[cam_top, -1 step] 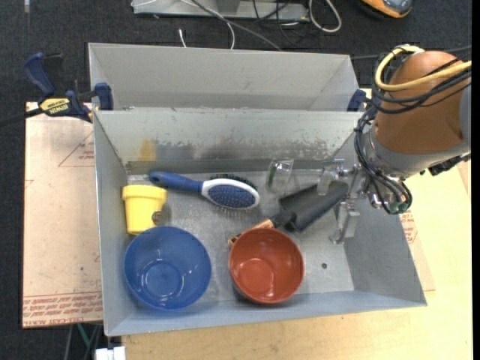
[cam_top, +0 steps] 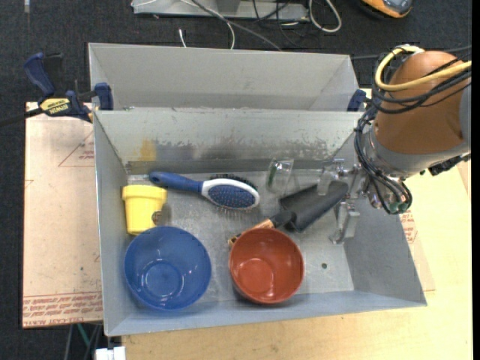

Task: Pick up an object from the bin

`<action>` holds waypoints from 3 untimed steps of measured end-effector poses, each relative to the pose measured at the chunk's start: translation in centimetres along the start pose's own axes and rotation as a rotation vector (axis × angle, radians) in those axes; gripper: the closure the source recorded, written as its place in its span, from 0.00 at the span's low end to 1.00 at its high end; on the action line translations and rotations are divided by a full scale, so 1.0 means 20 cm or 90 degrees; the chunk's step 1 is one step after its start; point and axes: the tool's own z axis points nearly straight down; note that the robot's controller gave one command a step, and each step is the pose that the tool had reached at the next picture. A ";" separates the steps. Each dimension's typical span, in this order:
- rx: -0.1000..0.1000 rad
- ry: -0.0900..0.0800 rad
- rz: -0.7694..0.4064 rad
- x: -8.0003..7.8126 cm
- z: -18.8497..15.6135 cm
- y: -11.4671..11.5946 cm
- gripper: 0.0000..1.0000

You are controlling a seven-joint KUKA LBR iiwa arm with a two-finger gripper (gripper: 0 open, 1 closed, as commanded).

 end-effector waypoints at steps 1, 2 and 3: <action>0.000 -0.003 0.017 -0.01 0.52 0.05 0.00; 0.001 -0.004 0.001 -0.03 0.76 0.04 0.00; -0.001 -0.007 0.042 0.01 0.78 0.18 0.00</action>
Offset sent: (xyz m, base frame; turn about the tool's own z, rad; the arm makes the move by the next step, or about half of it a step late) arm 0.0126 0.0031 -0.1121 -0.0755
